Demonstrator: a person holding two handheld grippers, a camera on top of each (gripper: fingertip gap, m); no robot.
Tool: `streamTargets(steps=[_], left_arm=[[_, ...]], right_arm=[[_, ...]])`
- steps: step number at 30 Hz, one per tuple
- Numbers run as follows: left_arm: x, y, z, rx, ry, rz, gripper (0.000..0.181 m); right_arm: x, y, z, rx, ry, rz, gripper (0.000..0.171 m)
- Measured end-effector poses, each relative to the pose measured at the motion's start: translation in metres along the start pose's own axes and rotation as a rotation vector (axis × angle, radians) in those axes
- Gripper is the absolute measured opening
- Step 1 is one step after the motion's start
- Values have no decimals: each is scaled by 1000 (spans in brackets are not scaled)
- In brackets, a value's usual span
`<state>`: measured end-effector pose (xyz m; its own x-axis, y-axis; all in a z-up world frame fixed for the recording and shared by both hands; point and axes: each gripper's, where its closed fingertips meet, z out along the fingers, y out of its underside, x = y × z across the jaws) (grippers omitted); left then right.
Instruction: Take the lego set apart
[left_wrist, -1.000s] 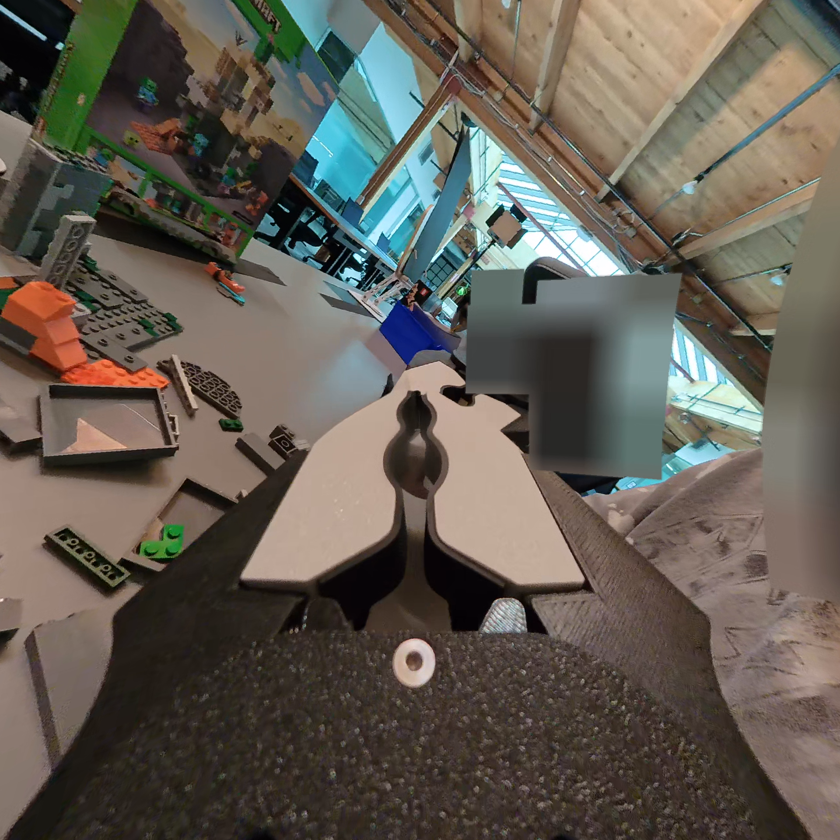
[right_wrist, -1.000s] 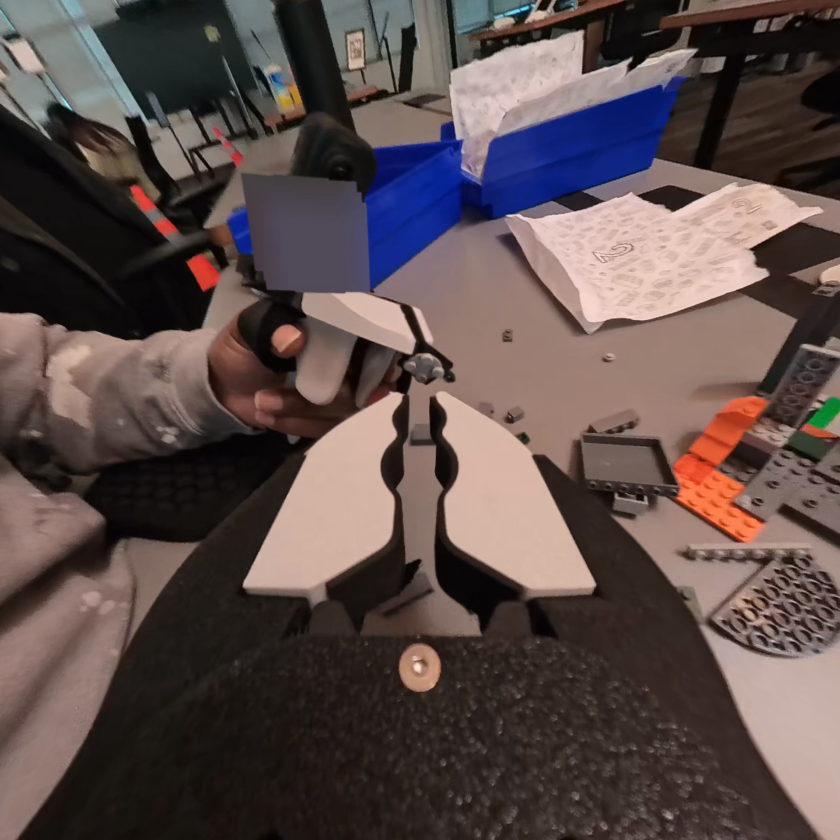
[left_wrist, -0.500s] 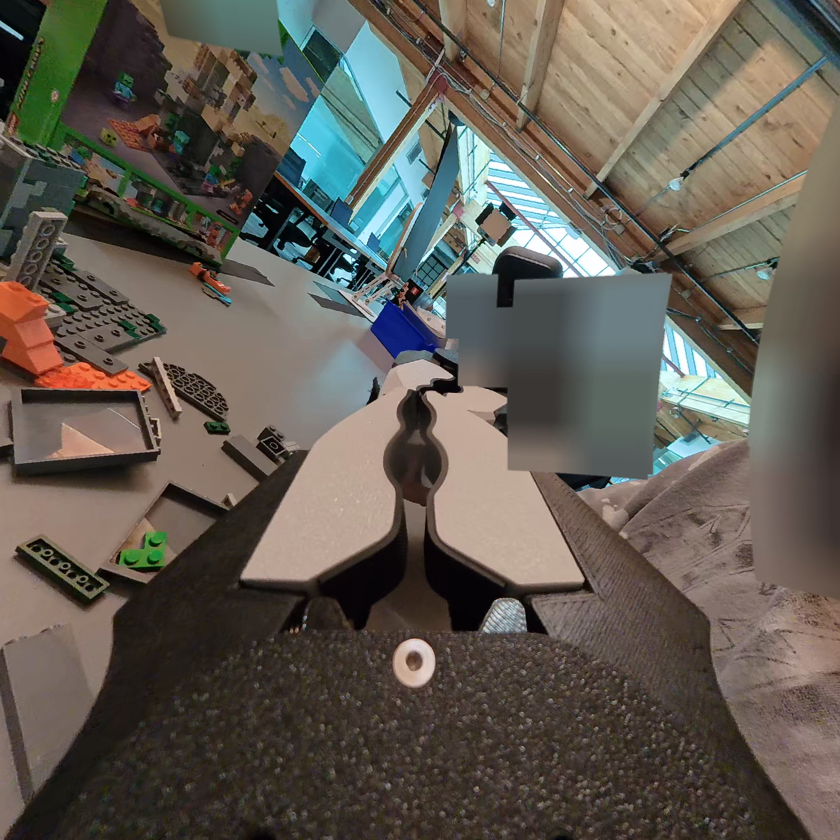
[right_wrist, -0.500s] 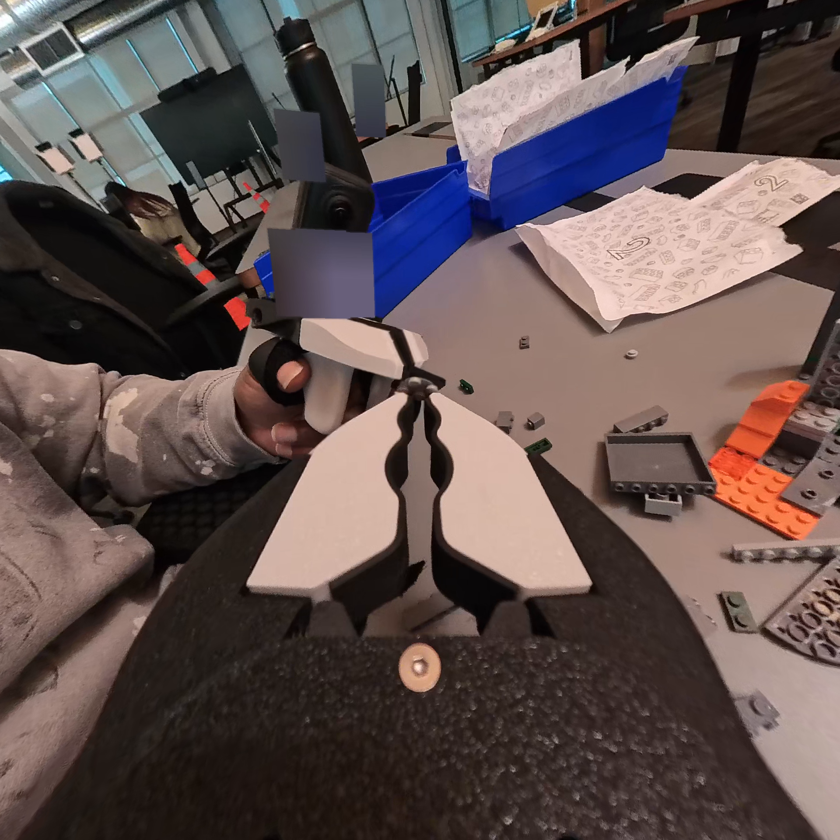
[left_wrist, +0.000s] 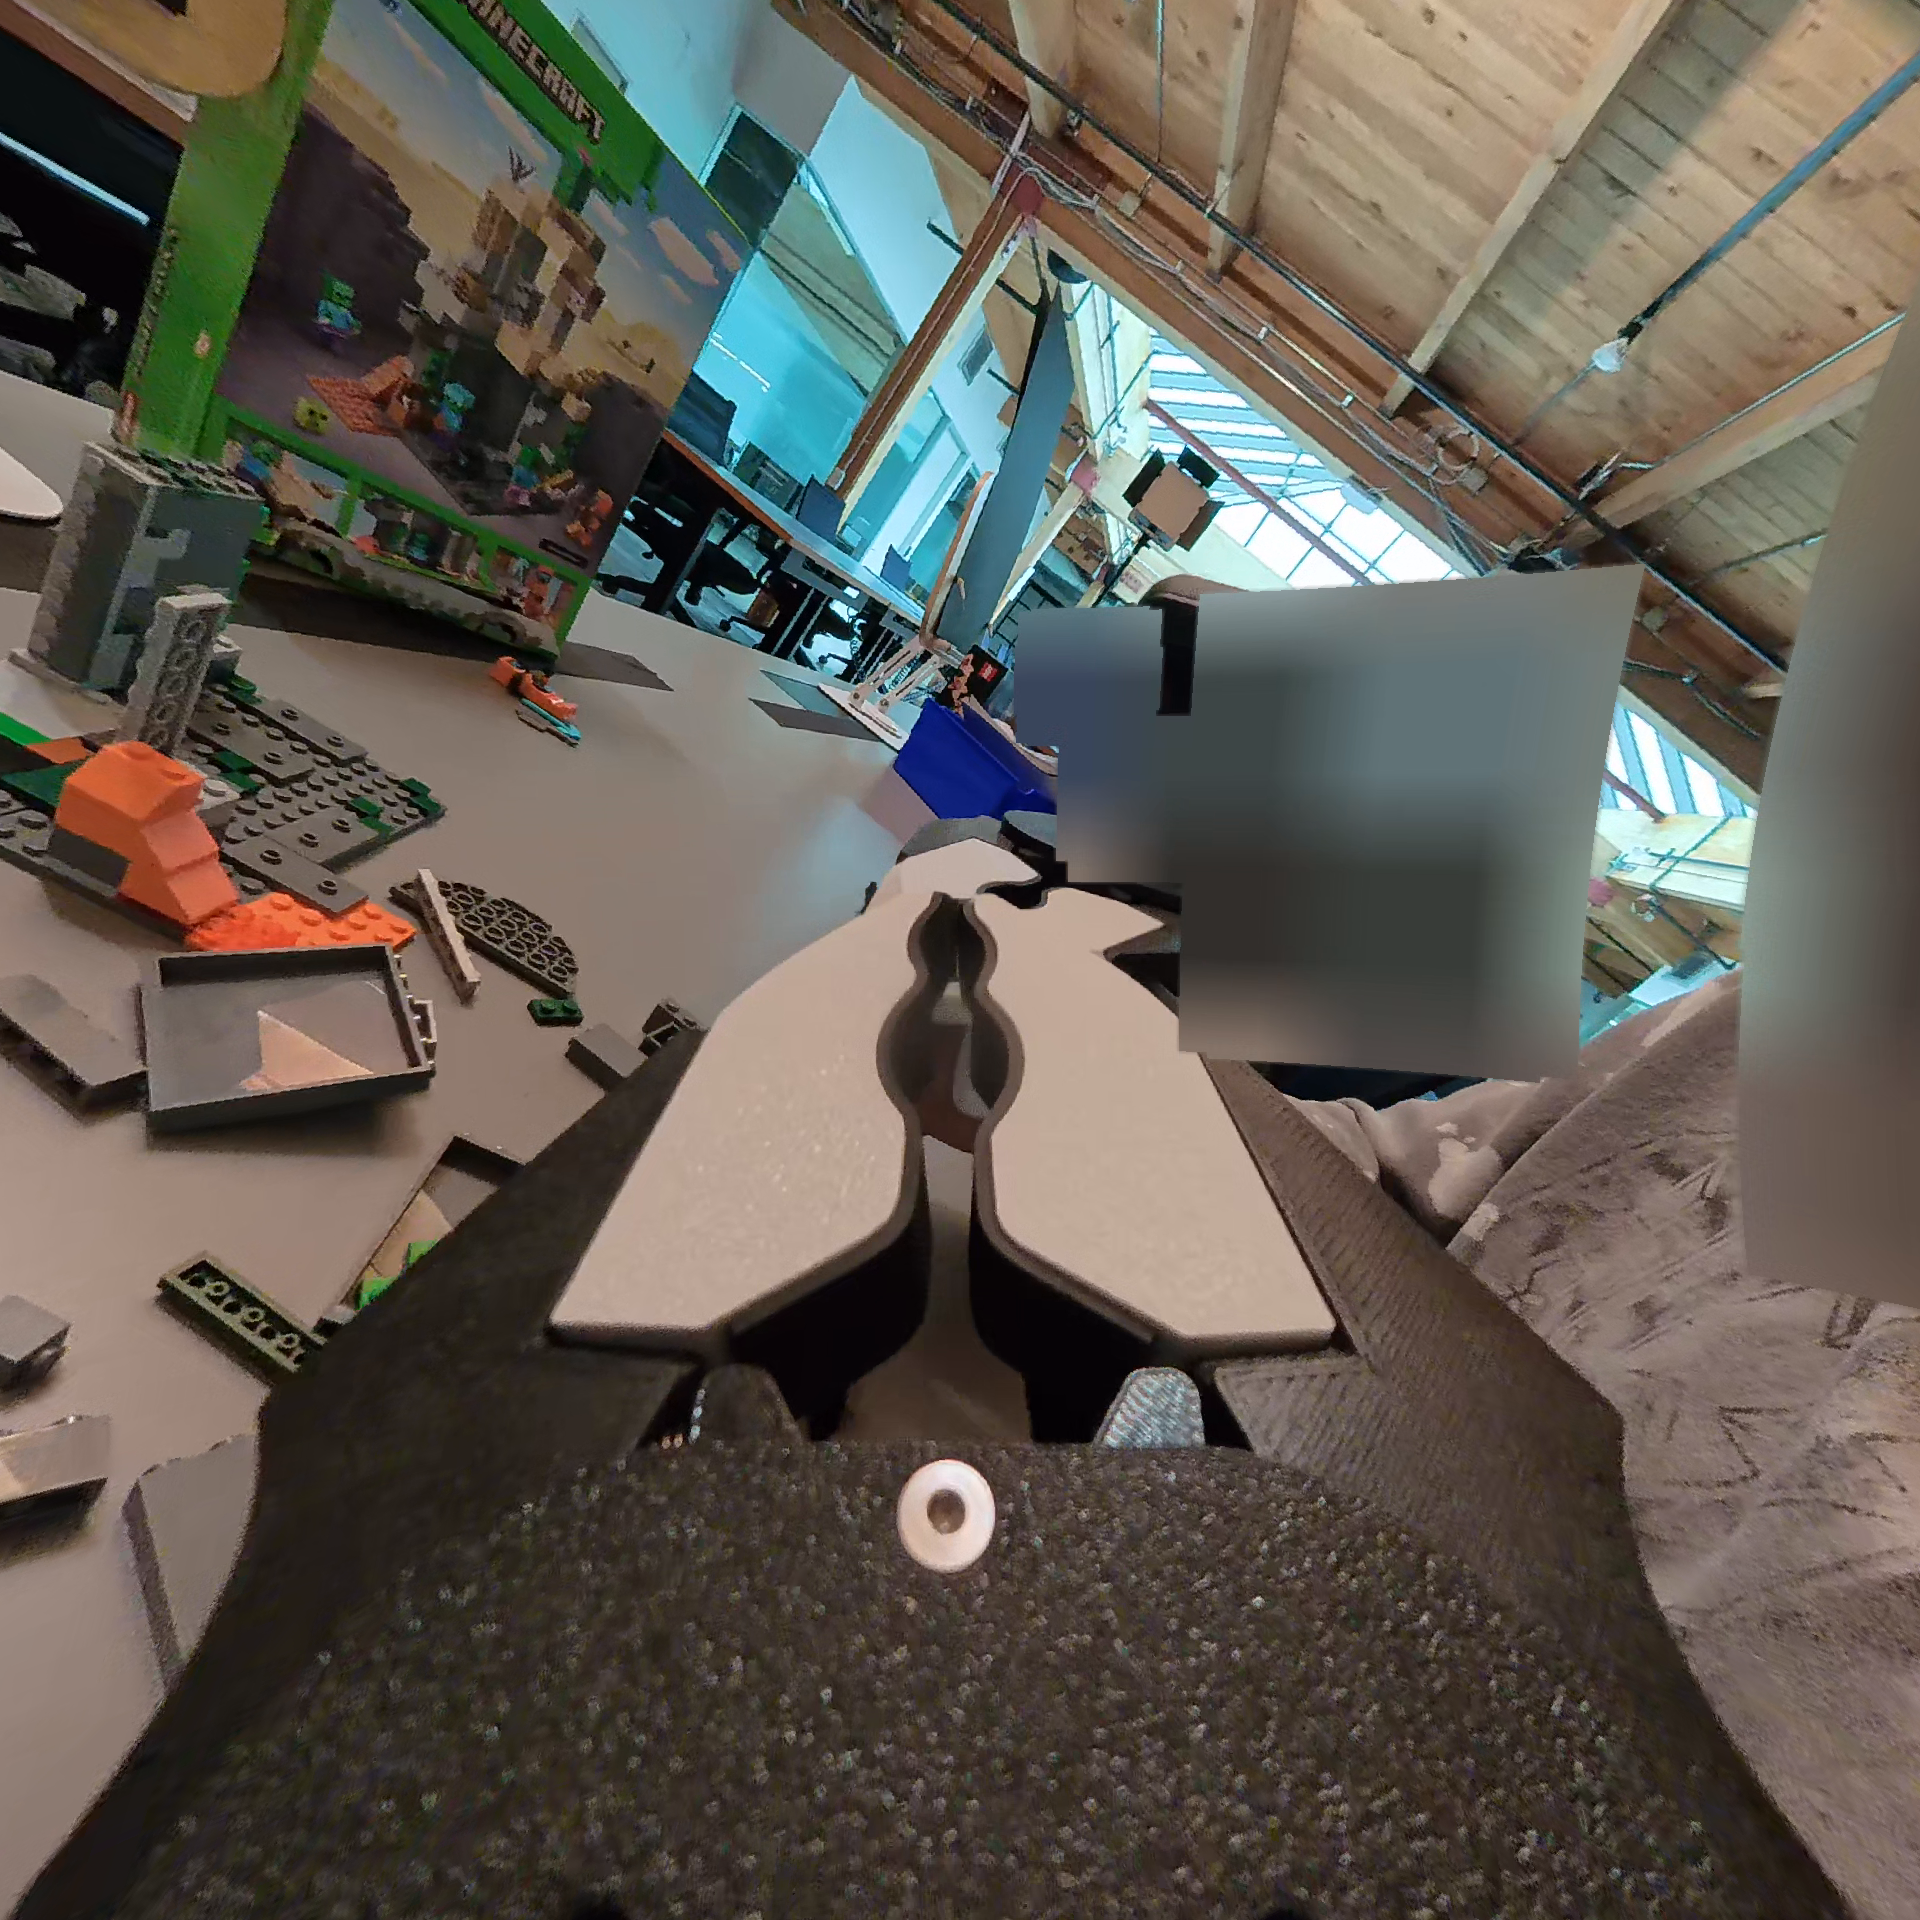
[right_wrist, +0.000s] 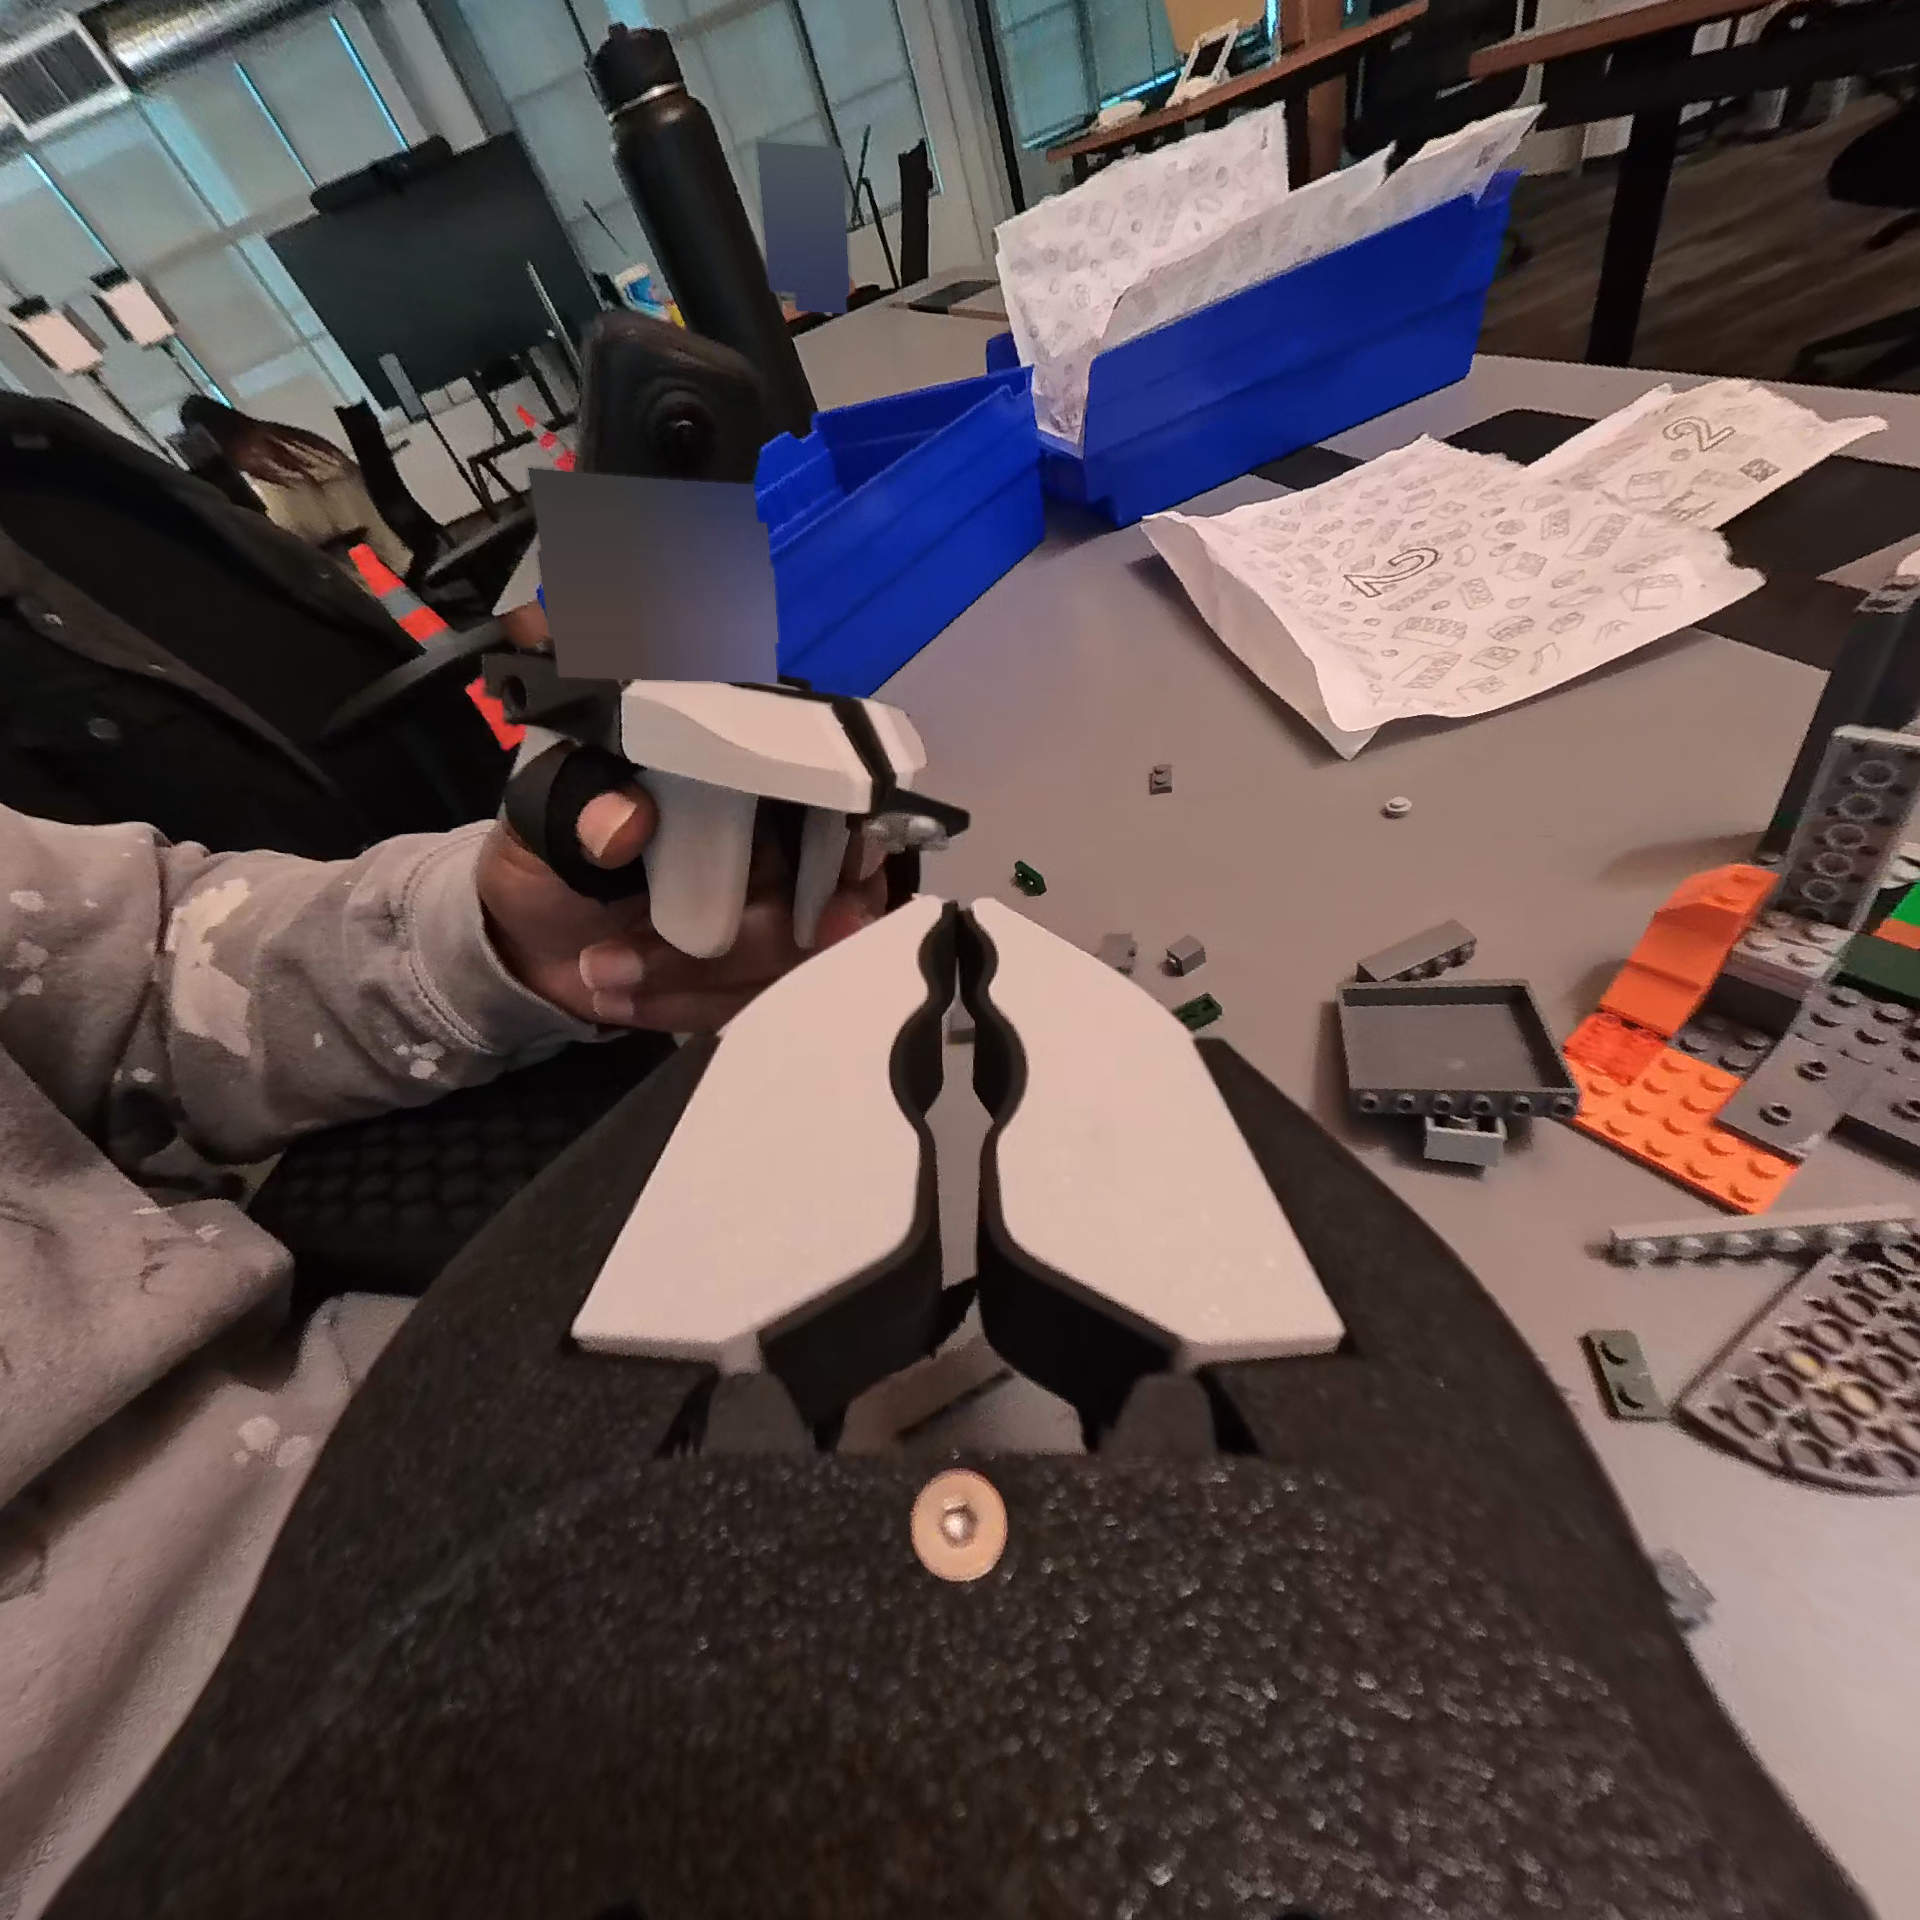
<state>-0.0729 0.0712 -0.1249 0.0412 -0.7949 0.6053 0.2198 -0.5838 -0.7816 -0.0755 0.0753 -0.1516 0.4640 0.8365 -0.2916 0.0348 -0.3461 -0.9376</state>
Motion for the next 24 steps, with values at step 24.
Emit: streamTargets(steps=[24], left_arm=[[-10, 23, 1, -172, -18, -17, 1]], right_arm=[[-2, 8, -1, -63, 95, -276, 3]])
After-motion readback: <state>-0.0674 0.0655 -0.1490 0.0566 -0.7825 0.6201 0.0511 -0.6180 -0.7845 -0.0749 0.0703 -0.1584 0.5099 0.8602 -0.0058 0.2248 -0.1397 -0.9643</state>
